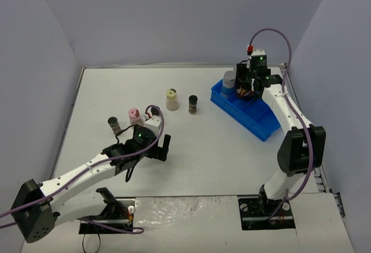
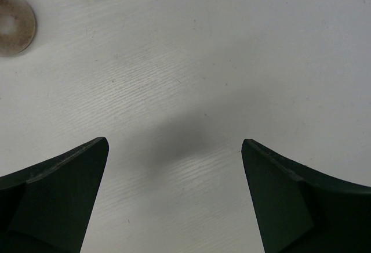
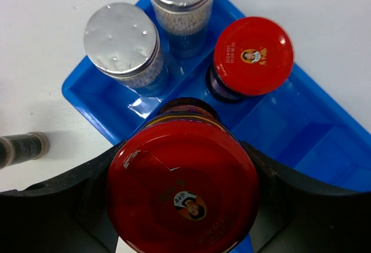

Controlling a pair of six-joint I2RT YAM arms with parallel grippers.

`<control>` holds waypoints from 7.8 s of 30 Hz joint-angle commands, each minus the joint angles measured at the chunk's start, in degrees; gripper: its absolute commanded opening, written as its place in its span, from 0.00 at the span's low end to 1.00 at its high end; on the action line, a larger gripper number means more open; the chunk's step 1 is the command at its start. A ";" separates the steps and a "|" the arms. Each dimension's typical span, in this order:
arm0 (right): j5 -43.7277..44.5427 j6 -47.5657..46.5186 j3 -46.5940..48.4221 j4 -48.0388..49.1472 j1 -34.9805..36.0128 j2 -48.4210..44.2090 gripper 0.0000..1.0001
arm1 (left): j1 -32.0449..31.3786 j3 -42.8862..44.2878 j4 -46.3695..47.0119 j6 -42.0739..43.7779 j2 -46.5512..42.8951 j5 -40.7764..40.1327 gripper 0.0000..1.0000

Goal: Organize the condiment bottles

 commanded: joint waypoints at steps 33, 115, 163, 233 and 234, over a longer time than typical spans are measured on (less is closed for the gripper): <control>-0.36 -2.28 -0.40 7.70 2.34 -3.39 0.96 | 1.82 6.32 -0.10 -0.14 -2.76 0.76 0.97; 7.79 7.32 -3.09 -0.33 -1.65 -17.60 0.00 | 28.95 6.23 -13.10 4.26 -20.59 -1.23 0.97; 12.39 7.74 -5.52 11.89 -12.54 6.74 0.45 | 28.95 6.28 -13.17 4.73 -20.75 -1.63 0.97; 7.48 1.10 -7.85 17.20 27.48 -6.17 0.01 | 31.25 6.14 -13.44 4.87 -22.15 -4.15 0.97; 9.00 1.91 -8.97 15.87 25.10 -8.35 0.00 | 31.31 6.14 -13.39 4.87 -22.03 -4.09 0.97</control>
